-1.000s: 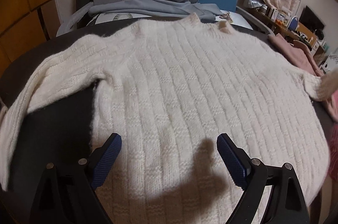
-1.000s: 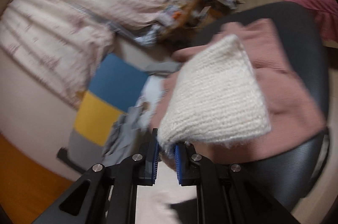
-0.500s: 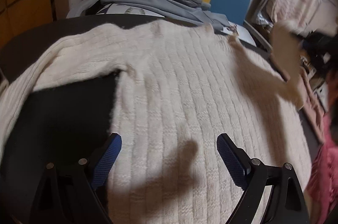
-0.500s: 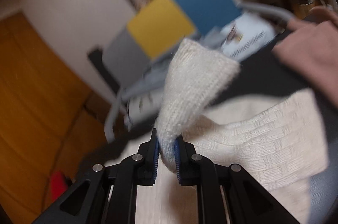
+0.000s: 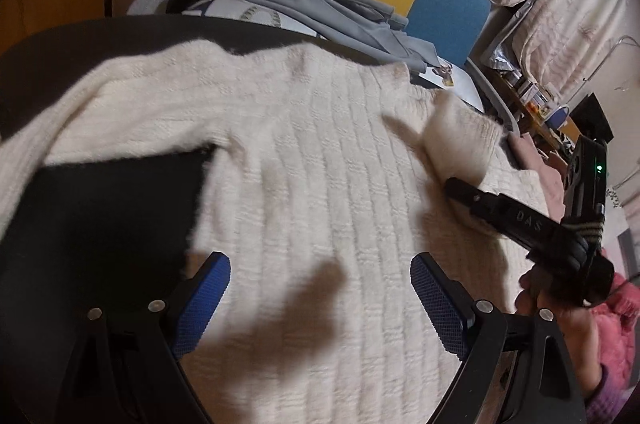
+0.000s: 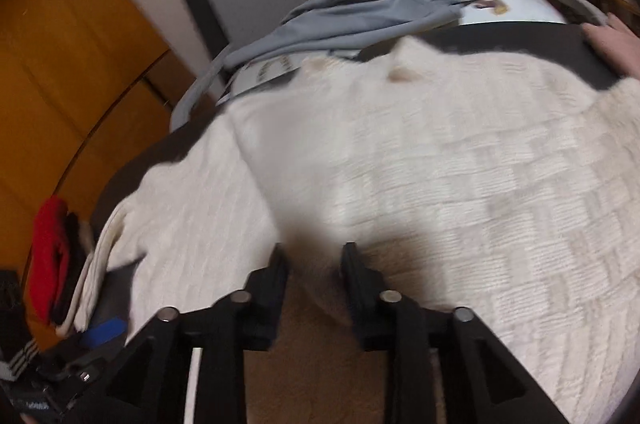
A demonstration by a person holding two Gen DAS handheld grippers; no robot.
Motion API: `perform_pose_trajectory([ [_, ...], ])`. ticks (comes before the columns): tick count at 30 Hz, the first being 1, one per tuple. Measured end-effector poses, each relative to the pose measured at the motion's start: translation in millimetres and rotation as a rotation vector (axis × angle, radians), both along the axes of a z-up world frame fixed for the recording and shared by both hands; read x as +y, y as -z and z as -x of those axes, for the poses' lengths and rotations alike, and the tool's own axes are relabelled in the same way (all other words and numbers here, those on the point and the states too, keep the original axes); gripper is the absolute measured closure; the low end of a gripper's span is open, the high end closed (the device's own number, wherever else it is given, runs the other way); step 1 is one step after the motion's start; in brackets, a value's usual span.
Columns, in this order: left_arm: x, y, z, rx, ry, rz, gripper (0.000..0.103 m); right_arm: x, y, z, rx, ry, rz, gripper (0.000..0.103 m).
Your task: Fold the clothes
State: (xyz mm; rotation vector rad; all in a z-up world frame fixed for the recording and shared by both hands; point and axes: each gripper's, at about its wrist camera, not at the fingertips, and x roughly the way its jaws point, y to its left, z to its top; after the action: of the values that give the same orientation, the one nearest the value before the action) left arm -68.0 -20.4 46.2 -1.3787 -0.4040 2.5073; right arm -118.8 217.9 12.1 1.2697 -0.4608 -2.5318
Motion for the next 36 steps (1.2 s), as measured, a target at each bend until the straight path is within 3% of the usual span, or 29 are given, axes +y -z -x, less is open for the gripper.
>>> perform_pose_trajectory([
  [4, 10, 0, 4, -0.006, 0.028, -0.001, 0.01, 2, -9, -28, 0.043, -0.036, -0.066, 0.075],
  [10, 23, 2, 15, -0.027, 0.048, 0.003, 0.01, 64, -17, -75, 0.086, 0.141, 0.029, 0.074],
  [15, 32, 4, 34, -0.034, 0.035, 0.003, 0.01, 108, -8, -95, 0.062, 0.262, -0.083, 0.074],
  [18, 42, 3, 44, -0.031, 0.019, 0.026, 0.01, 118, 1, -100, 0.058, 0.239, -0.144, 0.081],
  [21, 46, 3, 49, -0.039, 0.007, 0.035, 0.01, 114, 1, -109, 0.095, 0.192, -0.344, 0.084],
  [23, 46, 6, 46, -0.052, 0.014, 0.025, 0.01, 122, 1, -115, 0.106, 0.195, -0.37, 0.084],
  [26, 47, 10, 42, -0.061, 0.039, 0.024, 0.01, 148, -3, -123, 0.085, 0.223, -0.231, 0.082],
  [31, 51, 2, 51, -0.038, 0.087, 0.018, 0.008, 202, -15, -152, 0.085, 0.419, 0.016, 0.075],
  [33, 54, 5, 61, -0.055, 0.089, 0.019, 0.003, 222, -9, -151, 0.038, 0.432, 0.058, 0.074],
  [36, 60, 8, 71, -0.072, 0.093, 0.042, 0.003, 237, 4, -139, -0.057, 0.408, 0.025, 0.074],
])
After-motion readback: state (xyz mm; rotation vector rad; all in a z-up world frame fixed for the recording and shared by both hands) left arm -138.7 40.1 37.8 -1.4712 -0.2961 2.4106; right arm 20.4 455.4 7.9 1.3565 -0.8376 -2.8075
